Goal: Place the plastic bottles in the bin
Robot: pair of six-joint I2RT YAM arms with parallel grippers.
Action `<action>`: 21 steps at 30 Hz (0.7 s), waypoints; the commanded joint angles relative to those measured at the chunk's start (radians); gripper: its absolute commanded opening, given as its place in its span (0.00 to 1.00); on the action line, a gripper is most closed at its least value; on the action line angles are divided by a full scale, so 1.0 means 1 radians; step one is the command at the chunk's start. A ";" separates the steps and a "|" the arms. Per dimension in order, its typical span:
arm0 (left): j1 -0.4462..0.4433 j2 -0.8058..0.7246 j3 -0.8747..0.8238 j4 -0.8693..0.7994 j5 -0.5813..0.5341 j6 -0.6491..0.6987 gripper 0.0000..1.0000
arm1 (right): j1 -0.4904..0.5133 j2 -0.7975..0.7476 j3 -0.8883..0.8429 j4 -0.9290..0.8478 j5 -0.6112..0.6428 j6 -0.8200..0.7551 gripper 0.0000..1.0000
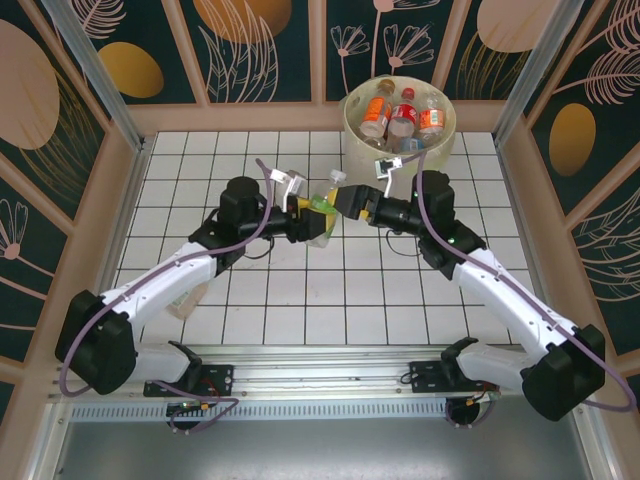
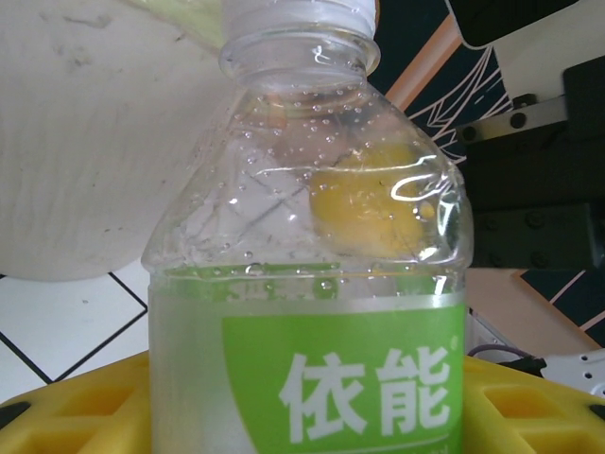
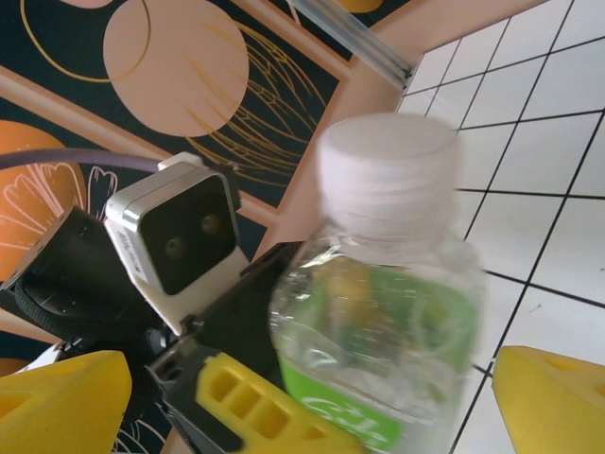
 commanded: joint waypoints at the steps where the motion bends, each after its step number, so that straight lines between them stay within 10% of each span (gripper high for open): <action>1: -0.027 0.018 0.037 0.059 -0.020 0.010 0.59 | 0.014 0.013 0.034 0.041 -0.003 -0.012 0.98; 21: -0.114 0.042 0.104 0.038 -0.084 0.035 0.58 | 0.023 0.052 0.040 0.017 0.084 -0.024 0.71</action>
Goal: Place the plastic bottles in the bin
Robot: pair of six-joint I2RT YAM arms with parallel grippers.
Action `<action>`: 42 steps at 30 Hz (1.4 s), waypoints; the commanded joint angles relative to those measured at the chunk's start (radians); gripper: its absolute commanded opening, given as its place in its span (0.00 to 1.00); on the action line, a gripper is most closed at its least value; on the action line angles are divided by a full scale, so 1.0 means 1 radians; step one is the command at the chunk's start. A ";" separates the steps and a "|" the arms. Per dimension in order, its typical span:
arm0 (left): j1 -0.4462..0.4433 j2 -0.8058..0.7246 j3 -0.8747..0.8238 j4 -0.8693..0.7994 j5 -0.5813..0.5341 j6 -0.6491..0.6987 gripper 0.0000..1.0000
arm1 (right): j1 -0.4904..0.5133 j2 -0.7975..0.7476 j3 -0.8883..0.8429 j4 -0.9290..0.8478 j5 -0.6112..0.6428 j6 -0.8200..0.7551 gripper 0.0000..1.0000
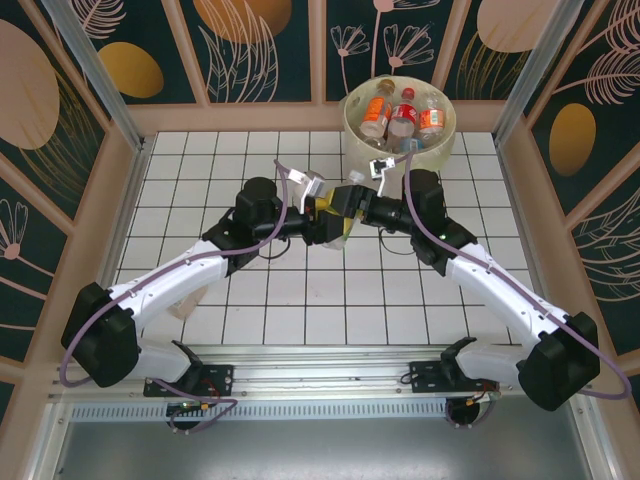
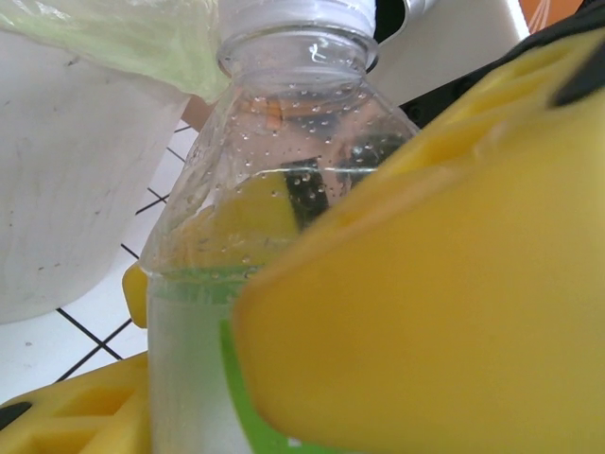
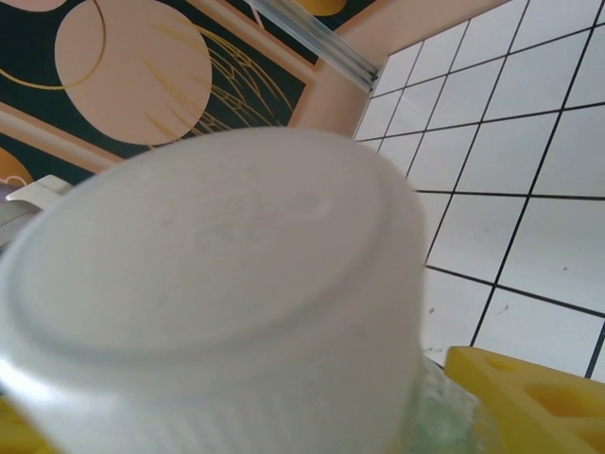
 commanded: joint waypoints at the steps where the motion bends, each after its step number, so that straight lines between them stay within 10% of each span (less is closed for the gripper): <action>1: -0.009 0.007 0.039 0.017 -0.025 0.034 0.58 | 0.006 -0.001 0.032 0.018 0.012 -0.009 0.69; 11: -0.015 0.023 0.058 -0.013 -0.083 0.048 0.63 | 0.008 -0.009 0.041 -0.007 0.032 -0.014 0.49; 19: -0.014 0.004 0.077 -0.023 -0.088 0.063 0.99 | 0.007 -0.018 0.052 -0.024 0.058 -0.020 0.45; 42: -0.015 -0.371 0.017 -0.445 -0.396 0.169 0.99 | -0.258 0.002 0.438 -0.296 0.370 -0.346 0.45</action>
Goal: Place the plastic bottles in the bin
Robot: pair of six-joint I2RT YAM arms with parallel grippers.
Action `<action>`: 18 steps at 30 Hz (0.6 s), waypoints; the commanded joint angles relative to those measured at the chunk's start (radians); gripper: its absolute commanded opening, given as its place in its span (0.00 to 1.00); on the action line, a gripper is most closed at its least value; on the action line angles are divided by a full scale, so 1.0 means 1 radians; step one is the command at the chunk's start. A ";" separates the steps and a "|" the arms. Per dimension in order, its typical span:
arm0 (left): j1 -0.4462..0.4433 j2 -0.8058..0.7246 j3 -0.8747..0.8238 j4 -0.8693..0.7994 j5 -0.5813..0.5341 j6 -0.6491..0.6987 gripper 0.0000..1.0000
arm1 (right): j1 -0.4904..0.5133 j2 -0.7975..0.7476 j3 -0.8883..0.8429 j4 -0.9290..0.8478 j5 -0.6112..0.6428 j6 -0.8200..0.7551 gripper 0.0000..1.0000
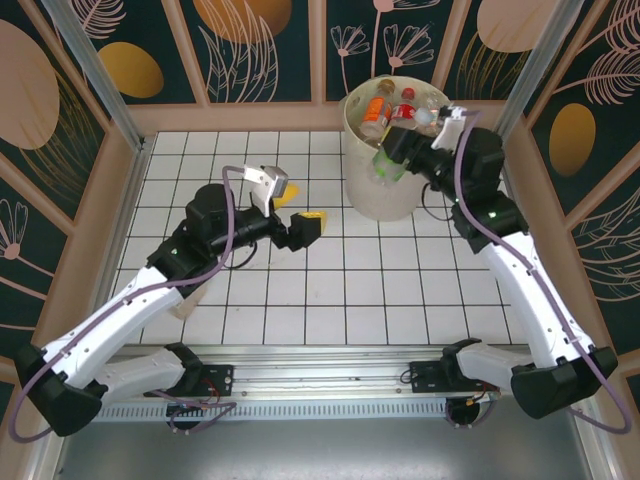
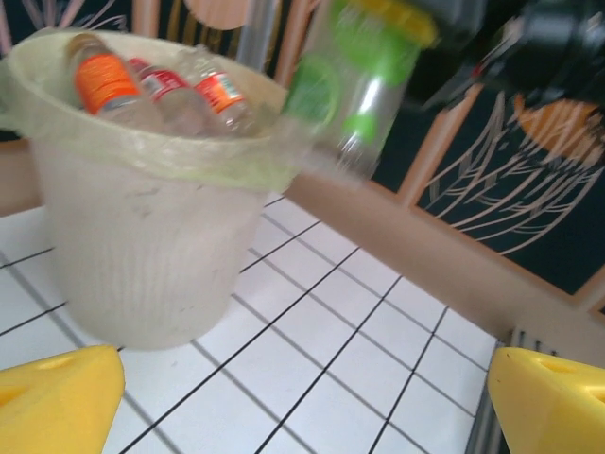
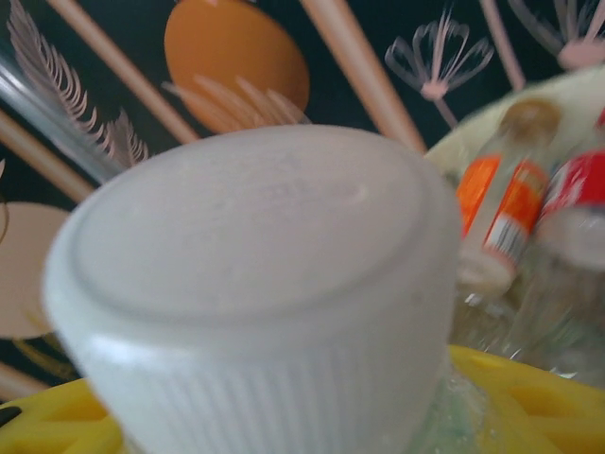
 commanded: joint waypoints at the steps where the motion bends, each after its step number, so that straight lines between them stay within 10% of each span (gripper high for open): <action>1: -0.004 -0.049 -0.028 -0.144 -0.138 0.004 0.99 | -0.046 0.048 0.087 -0.029 0.058 -0.088 0.45; 18: -0.002 -0.077 -0.096 -0.602 -0.681 -0.289 0.99 | -0.245 0.411 0.391 -0.116 -0.072 -0.109 0.46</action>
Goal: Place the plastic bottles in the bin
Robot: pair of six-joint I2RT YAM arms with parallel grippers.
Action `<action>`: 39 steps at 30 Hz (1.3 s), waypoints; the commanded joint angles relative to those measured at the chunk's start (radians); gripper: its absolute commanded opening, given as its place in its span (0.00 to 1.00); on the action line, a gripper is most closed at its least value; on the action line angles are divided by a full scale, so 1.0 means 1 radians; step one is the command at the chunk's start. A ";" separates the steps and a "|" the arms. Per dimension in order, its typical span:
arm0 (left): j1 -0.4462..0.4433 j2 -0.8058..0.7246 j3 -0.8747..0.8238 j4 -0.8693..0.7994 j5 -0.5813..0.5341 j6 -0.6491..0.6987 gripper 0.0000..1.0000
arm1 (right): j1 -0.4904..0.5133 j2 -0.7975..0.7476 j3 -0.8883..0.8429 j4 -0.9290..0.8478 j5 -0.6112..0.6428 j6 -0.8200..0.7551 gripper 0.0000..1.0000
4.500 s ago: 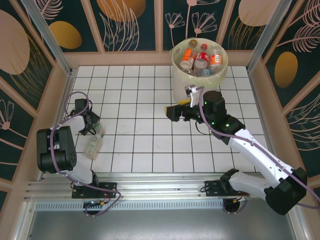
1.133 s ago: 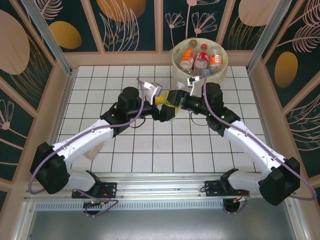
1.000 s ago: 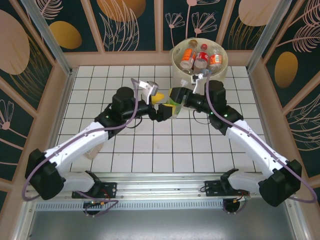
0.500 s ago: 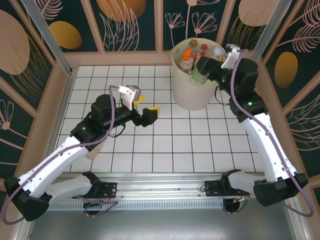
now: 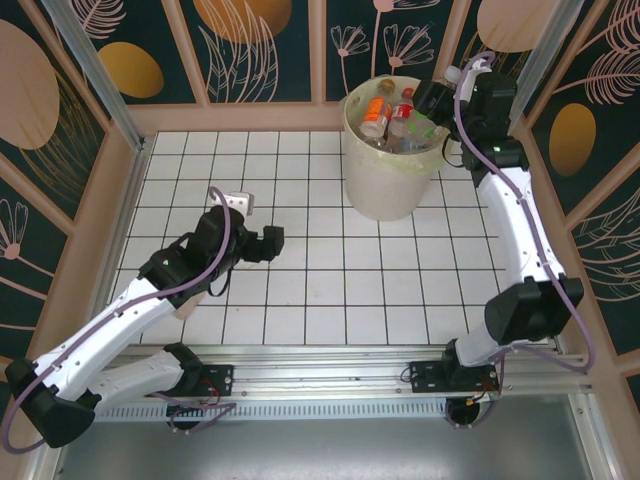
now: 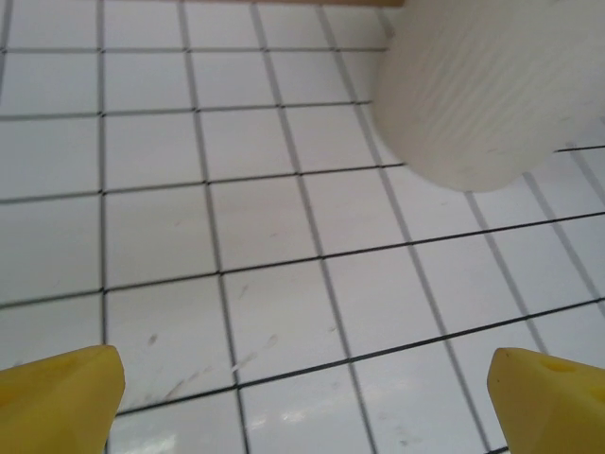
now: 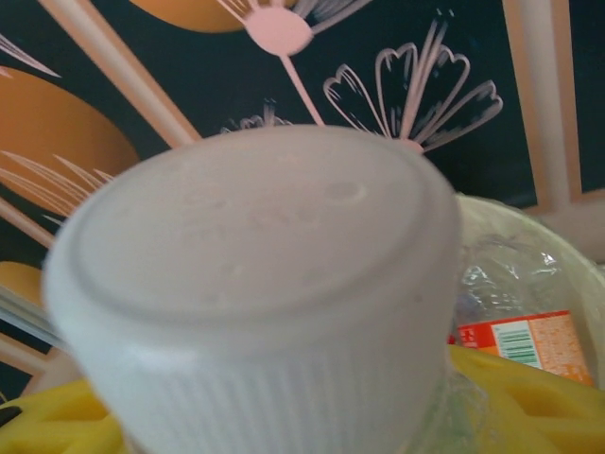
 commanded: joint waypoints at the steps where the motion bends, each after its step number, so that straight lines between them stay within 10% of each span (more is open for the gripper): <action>1: -0.002 -0.007 -0.025 -0.127 -0.132 -0.098 0.99 | -0.017 0.037 0.058 -0.032 -0.061 -0.011 0.47; 21: 0.248 0.053 -0.204 -0.104 -0.051 -0.195 0.99 | -0.043 0.214 0.265 -0.253 -0.029 -0.061 0.85; 39: 0.438 0.053 -0.292 -0.068 -0.031 -0.178 0.99 | -0.013 0.207 0.301 -0.223 0.210 -0.148 0.95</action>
